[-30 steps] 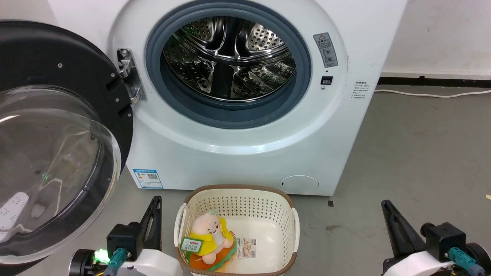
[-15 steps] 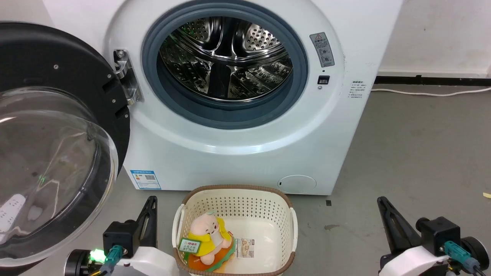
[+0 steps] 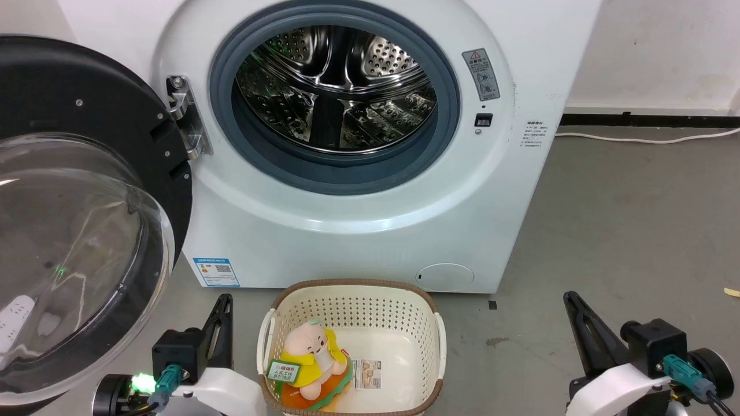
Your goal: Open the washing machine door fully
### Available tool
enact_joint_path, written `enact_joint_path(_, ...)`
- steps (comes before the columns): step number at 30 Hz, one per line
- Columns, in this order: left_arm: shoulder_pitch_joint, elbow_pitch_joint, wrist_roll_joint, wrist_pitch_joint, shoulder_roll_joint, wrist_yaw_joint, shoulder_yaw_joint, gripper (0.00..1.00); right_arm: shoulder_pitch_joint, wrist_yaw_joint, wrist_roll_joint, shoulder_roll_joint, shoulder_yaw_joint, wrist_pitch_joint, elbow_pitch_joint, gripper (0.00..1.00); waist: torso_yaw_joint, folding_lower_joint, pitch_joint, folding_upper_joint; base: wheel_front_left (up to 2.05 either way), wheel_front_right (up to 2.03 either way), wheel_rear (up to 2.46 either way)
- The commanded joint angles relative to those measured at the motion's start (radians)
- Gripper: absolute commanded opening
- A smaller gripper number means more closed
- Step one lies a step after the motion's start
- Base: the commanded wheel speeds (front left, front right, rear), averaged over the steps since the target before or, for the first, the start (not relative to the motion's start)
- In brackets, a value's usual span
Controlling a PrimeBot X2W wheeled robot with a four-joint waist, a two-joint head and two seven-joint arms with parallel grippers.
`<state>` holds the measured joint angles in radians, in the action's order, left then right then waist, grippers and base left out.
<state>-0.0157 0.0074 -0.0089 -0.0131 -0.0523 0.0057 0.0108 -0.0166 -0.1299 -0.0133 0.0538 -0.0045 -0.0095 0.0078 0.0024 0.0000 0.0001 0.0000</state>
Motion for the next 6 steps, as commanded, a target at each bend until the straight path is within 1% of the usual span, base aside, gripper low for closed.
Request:
enact_joint_path(1,0.015,-0.006,0.007,0.008,0.001,-0.005,-0.008,0.00,0.014,-0.001,0.011,-0.003,0.003,0.004,-0.007,0.00,-0.001,0.0000,0.000,0.0000,0.00,0.00,0.00)
enact_joint_path(6,0.016,-0.007,0.009,0.013,0.002,-0.006,-0.011,0.00,0.017,-0.001,0.013,-0.004,0.005,0.009,-0.008,0.00,-0.002,0.0000,0.000,0.0000,0.00,0.00,0.00)
